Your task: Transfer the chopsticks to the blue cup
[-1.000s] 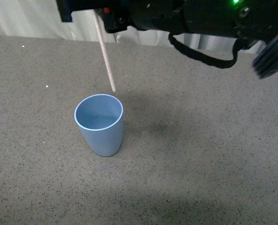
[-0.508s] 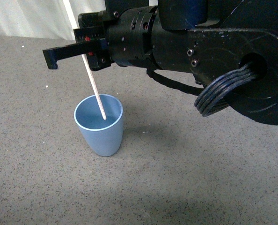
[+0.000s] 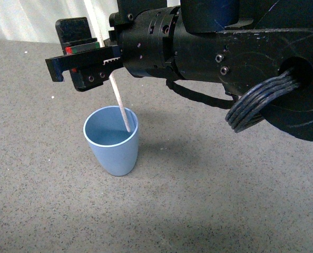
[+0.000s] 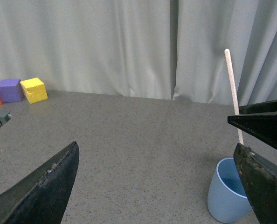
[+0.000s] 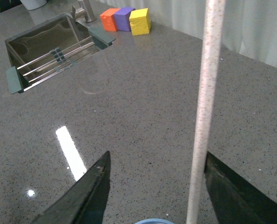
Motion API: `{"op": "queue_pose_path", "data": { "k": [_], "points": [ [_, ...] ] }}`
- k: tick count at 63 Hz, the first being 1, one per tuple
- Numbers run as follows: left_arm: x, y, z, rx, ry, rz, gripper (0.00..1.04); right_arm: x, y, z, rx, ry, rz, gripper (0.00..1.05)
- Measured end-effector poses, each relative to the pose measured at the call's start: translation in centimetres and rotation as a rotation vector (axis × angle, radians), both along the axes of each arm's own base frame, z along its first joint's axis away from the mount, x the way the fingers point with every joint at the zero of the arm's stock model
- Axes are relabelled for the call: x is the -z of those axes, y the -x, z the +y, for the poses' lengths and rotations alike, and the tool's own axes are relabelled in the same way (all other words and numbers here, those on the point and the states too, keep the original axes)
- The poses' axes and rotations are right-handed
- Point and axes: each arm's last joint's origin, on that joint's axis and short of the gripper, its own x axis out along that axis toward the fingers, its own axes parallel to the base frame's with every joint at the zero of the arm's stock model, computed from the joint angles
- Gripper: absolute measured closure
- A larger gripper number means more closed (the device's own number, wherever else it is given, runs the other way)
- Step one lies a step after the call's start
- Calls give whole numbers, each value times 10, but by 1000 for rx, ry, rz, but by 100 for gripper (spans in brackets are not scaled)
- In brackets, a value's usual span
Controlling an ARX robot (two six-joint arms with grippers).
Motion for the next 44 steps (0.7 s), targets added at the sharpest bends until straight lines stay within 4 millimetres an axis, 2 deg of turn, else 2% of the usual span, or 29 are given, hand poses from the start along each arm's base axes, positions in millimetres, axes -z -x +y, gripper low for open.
{"op": "queue_pose_path", "data": {
  "k": [12, 16, 44],
  "points": [
    [0, 0, 0, 0, 0, 0, 7, -2, 2, 1, -12, -5, -4, 7],
    [0, 0, 0, 0, 0, 0, 7, -4, 3, 1, -19, -7, -9, 10],
    [0, 0, 0, 0, 0, 0, 7, -13, 11, -6, -2, -1, -61, 9]
  ]
}}
